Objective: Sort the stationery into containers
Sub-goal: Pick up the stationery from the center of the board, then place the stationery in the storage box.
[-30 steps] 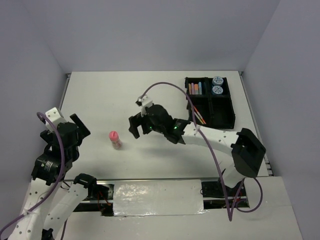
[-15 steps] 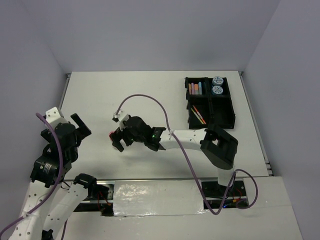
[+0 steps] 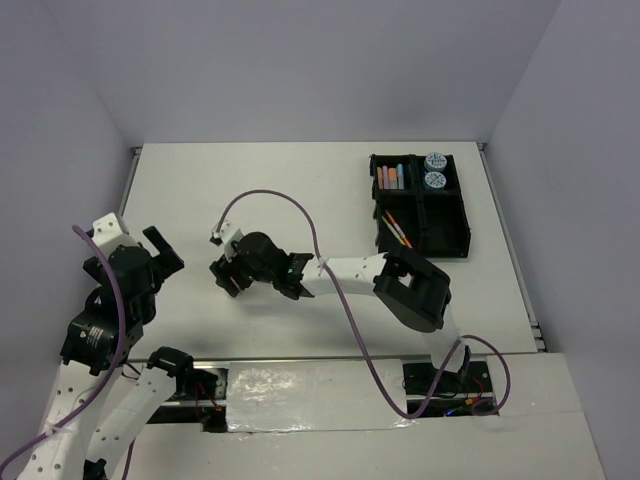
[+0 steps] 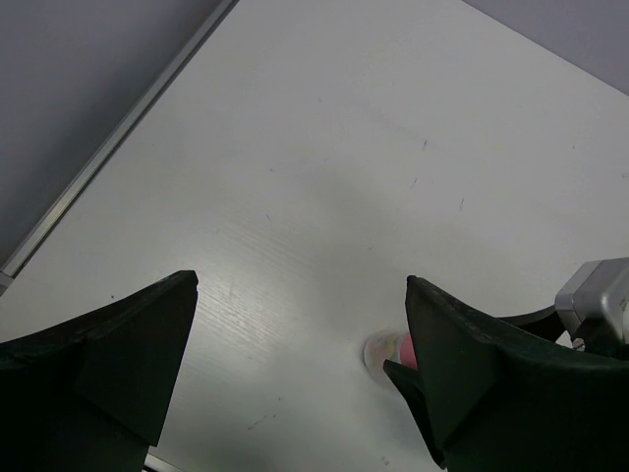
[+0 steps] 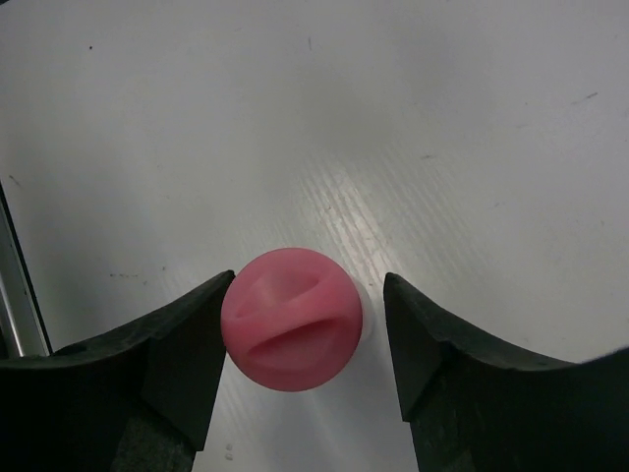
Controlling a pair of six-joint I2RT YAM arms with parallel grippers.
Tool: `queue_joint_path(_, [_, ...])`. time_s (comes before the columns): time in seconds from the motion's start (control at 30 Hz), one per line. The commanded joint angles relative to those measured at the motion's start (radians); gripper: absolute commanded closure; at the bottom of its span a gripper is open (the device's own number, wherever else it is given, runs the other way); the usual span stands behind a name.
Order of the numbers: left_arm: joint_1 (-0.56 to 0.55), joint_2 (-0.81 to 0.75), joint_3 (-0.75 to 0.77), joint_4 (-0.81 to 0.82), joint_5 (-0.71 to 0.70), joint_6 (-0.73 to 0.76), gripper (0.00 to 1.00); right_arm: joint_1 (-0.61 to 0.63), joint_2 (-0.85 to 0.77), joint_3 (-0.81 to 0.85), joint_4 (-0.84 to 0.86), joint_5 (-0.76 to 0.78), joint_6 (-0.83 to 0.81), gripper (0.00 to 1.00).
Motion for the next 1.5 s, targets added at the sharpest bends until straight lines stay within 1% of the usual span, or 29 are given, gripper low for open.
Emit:
queue_joint_path(0.0, [0.005, 0.001, 0.001, 0.042, 0.010, 0.030, 0.01, 0.004, 0.021, 0.045, 0.066, -0.024, -0.015, 0.33])
queue_joint_path(0.07, [0.005, 0.000, 0.001, 0.044, 0.013, 0.033, 0.01, 0.003, 0.025, 0.039, 0.068, -0.026, -0.011, 0.45])
queue_joint_path(0.1, [0.005, 0.001, 0.002, 0.044, 0.012, 0.033, 0.01, 0.003, 0.024, 0.038, 0.063, -0.027, -0.014, 0.62])
queue_joint_path(0.13, [0.004, 0.001, 0.001, 0.044, 0.012, 0.033, 0.01, 0.003, 0.019, 0.026, 0.066, -0.024, -0.015, 0.71])
queue_joint_path(0.17, [0.005, 0.001, 0.001, 0.044, 0.013, 0.033, 0.01, 0.004, 0.004, 0.015, 0.078, -0.009, -0.015, 0.95])
queue_joint_path(0.2, [0.005, 0.003, 0.001, 0.045, 0.013, 0.033, 0.01, 0.003, -0.010, -0.017, 0.086, -0.001, -0.009, 1.00])
queue_joint_path(0.23, [0.005, 0.003, 0.001, 0.048, 0.017, 0.036, 0.01, 0.003, -0.031, -0.045, 0.104, 0.000, -0.011, 1.00])
queue_joint_path(0.27, [0.005, 0.003, -0.001, 0.048, 0.020, 0.036, 0.01, 0.001, -0.081, -0.069, 0.135, 0.041, -0.012, 1.00])
queue_joint_path(0.33, [0.005, 0.006, -0.004, 0.060, 0.036, 0.047, 0.01, -0.016, -0.144, -0.125, 0.132, 0.063, -0.028, 1.00])
queue_joint_path(0.37, [0.005, 0.012, -0.008, 0.065, 0.049, 0.051, 0.01, -0.048, -0.218, -0.139, 0.097, 0.113, -0.047, 1.00])
queue_joint_path(0.4, [0.005, 0.017, -0.013, 0.074, 0.064, 0.061, 0.01, -0.071, -0.258, -0.152, 0.062, 0.155, -0.052, 1.00])
queue_joint_path(0.43, [0.004, 0.023, -0.019, 0.086, 0.123, 0.085, 0.01, -0.098, -0.299, -0.183, 0.033, 0.187, -0.055, 1.00])
queue_joint_path(0.47, [0.002, 0.043, -0.036, 0.127, 0.165, 0.100, 0.01, -0.178, -0.391, -0.206, -0.010, 0.242, -0.046, 1.00])
queue_joint_path(0.53, [-0.015, 0.079, -0.045, 0.158, 0.252, 0.143, 0.01, -0.273, -0.496, -0.299, -0.040, 0.261, -0.022, 1.00])
queue_joint_path(0.57, [-0.024, 0.137, -0.041, 0.166, 0.307, 0.154, 0.01, -0.322, -0.552, -0.332, -0.056, 0.276, 0.003, 1.00])
queue_joint_path(0.6, [-0.033, 0.167, -0.035, 0.160, 0.326, 0.160, 0.01, -0.411, -0.659, -0.391, -0.063, 0.326, 0.003, 1.00])
queue_joint_path(0.67, [-0.035, 0.246, -0.021, 0.146, 0.337, 0.165, 0.03, -0.502, -0.756, -0.432, -0.105, 0.373, 0.008, 1.00])
queue_joint_path(0.7, [-0.036, 0.265, -0.016, 0.143, 0.340, 0.165, 0.01, -0.578, -0.830, -0.439, -0.138, 0.405, 0.012, 1.00])
queue_joint_path(0.77, [-0.038, 0.296, -0.013, 0.140, 0.357, 0.170, 0.01, -0.647, -0.882, -0.445, -0.176, 0.437, -0.002, 1.00])
queue_joint_path(0.87, [-0.042, 0.288, -0.019, 0.149, 0.371, 0.176, 0.01, -0.765, -0.913, -0.449, -0.201, 0.558, 0.003, 1.00])
queue_joint_path(0.9, [-0.045, 0.282, -0.021, 0.154, 0.372, 0.174, 0.01, -0.831, -0.906, -0.450, -0.204, 0.574, 0.011, 1.00])
queue_joint_path(1.0, [-0.056, 0.270, -0.025, 0.159, 0.372, 0.176, 0.01, -0.934, -0.883, -0.450, -0.212, 0.539, 0.054, 1.00])
queue_joint_path(1.03, [-0.061, 0.270, -0.027, 0.159, 0.371, 0.174, 0.01, -0.976, -0.863, -0.455, -0.181, 0.543, 0.046, 1.00])
queue_joint_path(1.1, [-0.076, 0.273, -0.024, 0.149, 0.360, 0.170, 0.01, -1.000, -0.829, -0.456, -0.156, 0.560, 0.037, 1.00])
queue_joint_path(1.17, [-0.091, 0.271, -0.024, 0.146, 0.353, 0.168, 0.01, -1.057, -0.786, -0.447, -0.152, 0.510, 0.058, 1.00])
queue_joint_path(1.23, [-0.096, 0.265, -0.024, 0.146, 0.345, 0.165, 0.01, -1.083, -0.772, -0.455, -0.130, 0.477, 0.083, 1.00])
queue_joint_path(1.27, [-0.101, 0.264, -0.025, 0.146, 0.343, 0.165, 0.01, -1.100, -0.759, -0.464, -0.123, 0.435, 0.087, 1.00])
queue_joint_path(1.47, [-0.111, 0.261, -0.024, 0.148, 0.351, 0.170, 0.01, -1.111, -0.673, -0.484, -0.090, 0.417, 0.106, 1.00])
